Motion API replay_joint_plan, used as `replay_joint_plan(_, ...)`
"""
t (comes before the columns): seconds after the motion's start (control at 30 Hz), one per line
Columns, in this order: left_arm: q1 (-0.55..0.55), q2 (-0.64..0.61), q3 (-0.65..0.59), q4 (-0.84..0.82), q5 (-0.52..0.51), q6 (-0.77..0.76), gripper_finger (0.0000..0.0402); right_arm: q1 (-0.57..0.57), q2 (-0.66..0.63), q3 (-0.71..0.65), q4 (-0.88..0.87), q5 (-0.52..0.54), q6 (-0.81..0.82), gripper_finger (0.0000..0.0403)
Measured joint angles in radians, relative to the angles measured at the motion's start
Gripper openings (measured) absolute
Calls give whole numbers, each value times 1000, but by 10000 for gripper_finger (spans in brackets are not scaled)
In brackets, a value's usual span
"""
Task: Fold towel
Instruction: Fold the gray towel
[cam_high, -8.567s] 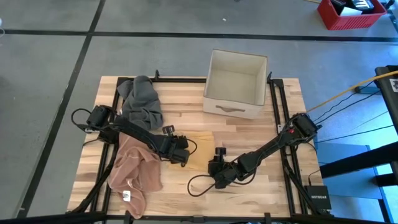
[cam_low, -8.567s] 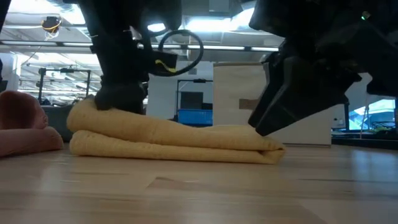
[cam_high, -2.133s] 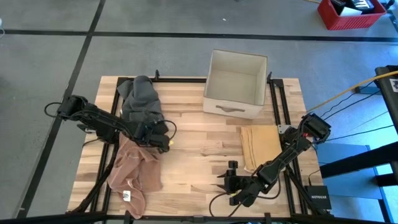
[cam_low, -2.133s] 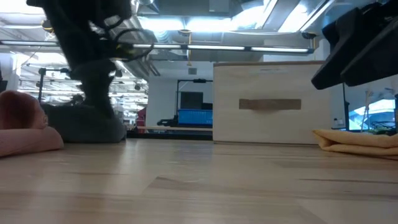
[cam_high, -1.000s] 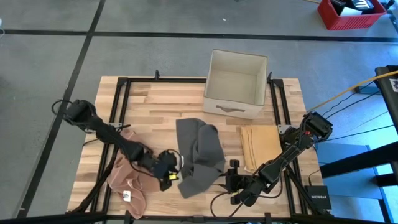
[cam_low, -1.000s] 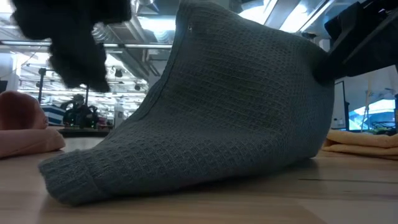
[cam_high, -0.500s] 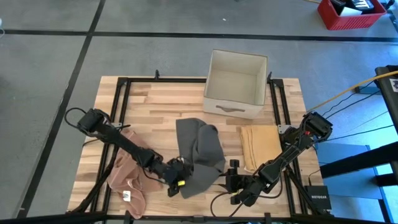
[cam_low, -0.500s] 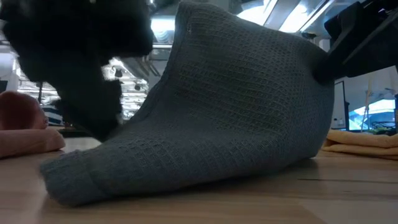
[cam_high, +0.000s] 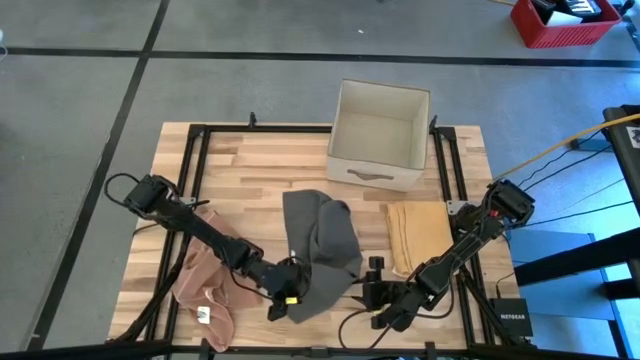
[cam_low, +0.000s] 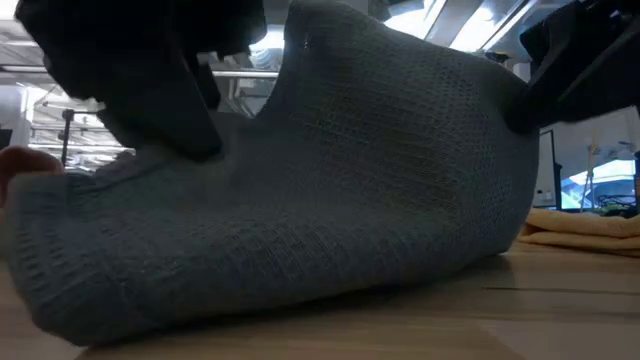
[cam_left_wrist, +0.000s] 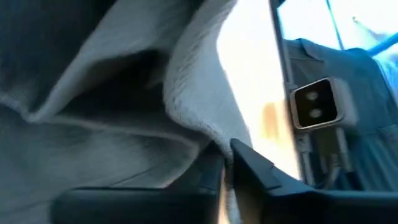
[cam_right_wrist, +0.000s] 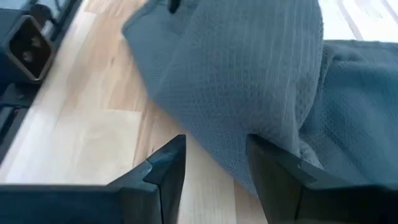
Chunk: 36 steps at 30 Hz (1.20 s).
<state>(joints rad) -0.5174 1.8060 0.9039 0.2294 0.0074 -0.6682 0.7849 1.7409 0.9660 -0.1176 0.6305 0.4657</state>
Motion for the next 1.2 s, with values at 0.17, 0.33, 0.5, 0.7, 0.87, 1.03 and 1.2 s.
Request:
replay_joint_plan(0.17,-52,-81,107,-423,48,-100,5,0,-79,59,-139,-48,-33,172)
replay_joint_plan(0.33,-153,-155,314,-1087,-19,-352,3,-24,-112,109,-226,49,-226,172)
replay_joint_plan(0.5,-276,-166,524,-1495,-298,-494,2,-97,-104,119,-84,149,-436,172)
replay_joint_plan(0.7,-380,-165,524,-1307,-661,-302,2,-288,-32,120,87,7,-582,172)
replay_joint_plan(0.87,-384,-157,486,-1195,-657,-245,2,-470,39,120,67,-271,-587,172)
replay_joint_plan(1.03,-380,-155,477,-1189,-644,-244,2,-599,87,119,72,-496,-608,172)
replay_joint_plan(1.2,-373,-155,478,-1187,-644,-244,1,-631,97,119,34,-591,-647,110)
